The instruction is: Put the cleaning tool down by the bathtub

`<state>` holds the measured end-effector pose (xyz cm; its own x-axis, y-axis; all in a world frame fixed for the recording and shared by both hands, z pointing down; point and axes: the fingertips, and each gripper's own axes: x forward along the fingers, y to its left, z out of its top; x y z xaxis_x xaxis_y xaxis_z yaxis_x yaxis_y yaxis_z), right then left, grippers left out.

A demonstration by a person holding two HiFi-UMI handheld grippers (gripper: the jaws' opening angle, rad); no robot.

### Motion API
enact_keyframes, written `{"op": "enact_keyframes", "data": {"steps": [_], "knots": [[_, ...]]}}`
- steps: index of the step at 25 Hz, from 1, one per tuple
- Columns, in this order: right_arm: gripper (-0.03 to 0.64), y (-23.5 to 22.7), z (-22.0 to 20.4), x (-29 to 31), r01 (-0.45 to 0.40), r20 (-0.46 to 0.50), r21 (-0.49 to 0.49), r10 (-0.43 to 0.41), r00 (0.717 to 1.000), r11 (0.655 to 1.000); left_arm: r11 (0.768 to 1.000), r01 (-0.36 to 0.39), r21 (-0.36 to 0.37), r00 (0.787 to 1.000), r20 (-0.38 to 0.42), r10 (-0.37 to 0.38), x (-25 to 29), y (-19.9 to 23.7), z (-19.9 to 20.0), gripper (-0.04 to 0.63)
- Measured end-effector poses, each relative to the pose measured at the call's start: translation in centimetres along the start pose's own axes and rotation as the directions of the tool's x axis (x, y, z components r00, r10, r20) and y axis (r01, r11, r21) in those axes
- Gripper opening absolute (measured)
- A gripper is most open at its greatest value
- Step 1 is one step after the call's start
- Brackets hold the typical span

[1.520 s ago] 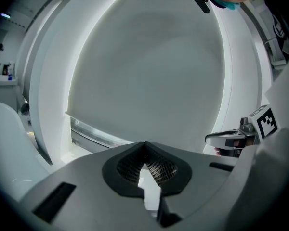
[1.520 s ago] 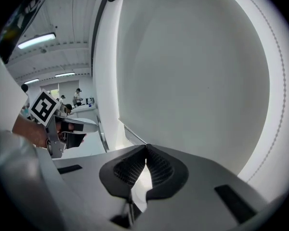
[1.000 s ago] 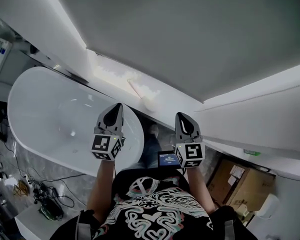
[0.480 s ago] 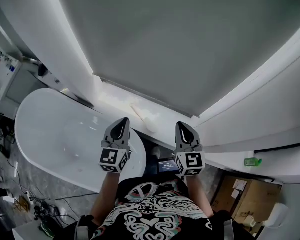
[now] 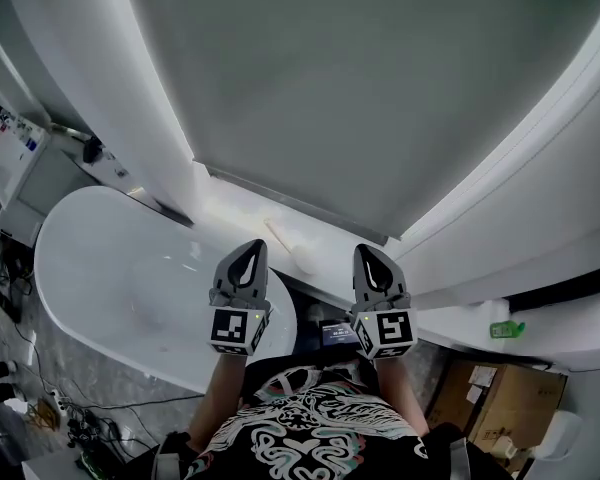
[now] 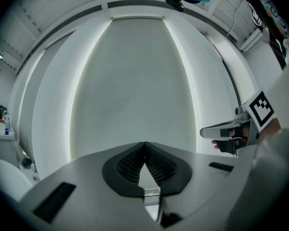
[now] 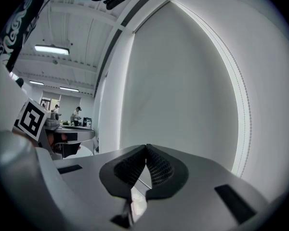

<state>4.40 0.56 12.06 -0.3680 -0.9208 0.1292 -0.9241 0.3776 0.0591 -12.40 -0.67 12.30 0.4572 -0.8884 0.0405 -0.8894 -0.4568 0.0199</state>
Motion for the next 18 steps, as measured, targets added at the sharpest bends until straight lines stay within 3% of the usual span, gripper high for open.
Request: {"op": "enact_keyframes", "data": {"steps": [5, 9, 13, 18], "knots": [[0.026, 0.4, 0.7, -0.2, -0.012, 0.034, -0.011, 0.012, 0.999, 1.000, 1.000, -0.004, 0.028, 1.000, -0.002, 0.004, -0.6, -0.3, 0.1, 0.017], [0.026, 0.7, 0.7, -0.2, -0.012, 0.038, -0.005, 0.012, 0.999, 1.000, 1.000, -0.018, 0.002, 0.997, 0.074, 0.018, -0.8, -0.2, 1.2, 0.017], [0.026, 0.8, 0.8, -0.3, -0.015, 0.043, 0.002, 0.015, 0.999, 1.000, 1.000, -0.015, 0.009, 1.000, 0.018, 0.014, -1.2, -0.1, 0.4, 0.017], [0.026, 0.7, 0.4, -0.4, -0.007, 0.037, 0.001, 0.007, 0.999, 1.000, 0.999, -0.039, -0.007, 0.999, 0.033, 0.039, -1.1, 0.4, 0.3, 0.017]]}}
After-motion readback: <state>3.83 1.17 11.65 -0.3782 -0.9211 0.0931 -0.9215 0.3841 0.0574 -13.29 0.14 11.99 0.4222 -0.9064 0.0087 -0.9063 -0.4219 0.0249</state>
